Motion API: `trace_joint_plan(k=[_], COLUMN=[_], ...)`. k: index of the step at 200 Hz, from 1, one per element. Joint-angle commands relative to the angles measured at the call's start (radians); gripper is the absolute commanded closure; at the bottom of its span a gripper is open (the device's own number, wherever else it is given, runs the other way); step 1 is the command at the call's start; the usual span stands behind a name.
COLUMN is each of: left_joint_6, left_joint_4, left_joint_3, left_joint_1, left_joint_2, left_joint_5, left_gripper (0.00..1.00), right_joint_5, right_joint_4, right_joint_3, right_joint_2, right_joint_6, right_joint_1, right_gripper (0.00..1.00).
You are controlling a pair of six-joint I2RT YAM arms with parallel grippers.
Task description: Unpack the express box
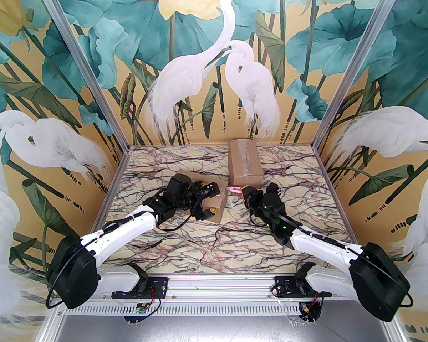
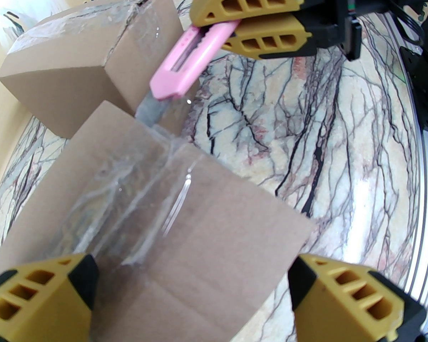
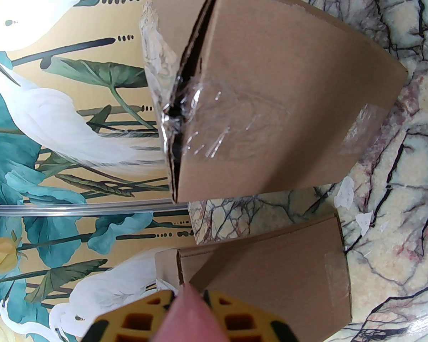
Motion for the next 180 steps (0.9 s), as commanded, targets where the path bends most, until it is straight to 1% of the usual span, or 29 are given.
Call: trace_joint_plan(k=[1, 28, 49, 88, 104, 144, 180], left_joint_6=[0.024, 0.021, 0.010, -0.016, -0.028, -0.061, -0.078], left_joint_4=[-0.053, -0.037, -0.023, 0.012, 0.015, 0.005, 0.001], left_joint_3=[-0.026, -0.008, 0.006, 0.022, 0.032, 0.034, 0.030], left_joint_1=[0.006, 0.008, 0.012, 0.026, 0.028, 0.054, 0.058], left_joint_2=[0.017, 0.032, 0.047, 0.070, 0.084, 0.086, 0.073], left_joint_5=[0.039, 0.036, 0.033, 0.041, 0.019, -0.020, -0.052], left_gripper=[0.06, 0.07, 0.07, 0.05, 0.05, 0.07, 0.07], right_joint_5=[-0.192, -0.242, -0.285, -0.315, -0.341, -0.365, -0.390], right_joint_4=[0.005, 0.048, 0.048, 0.053, 0.057, -0.026, -0.103], right_joint_3=[-0.007, 0.008, 0.035, 0.062, 0.073, 0.057, 0.062], right_joint_2=[0.041, 0.088, 0.119, 0.147, 0.159, 0.086, 0.035], right_joint_6=[-0.049, -0.059, -0.070, -0.076, -0.075, -0.080, -0.094], right_joint_1=[0.003, 0.002, 0.001, -0.001, -0.006, -0.043, -0.057], right_gripper=[1.00, 1.00, 1.00, 1.00, 1.00, 1.00, 1.00])
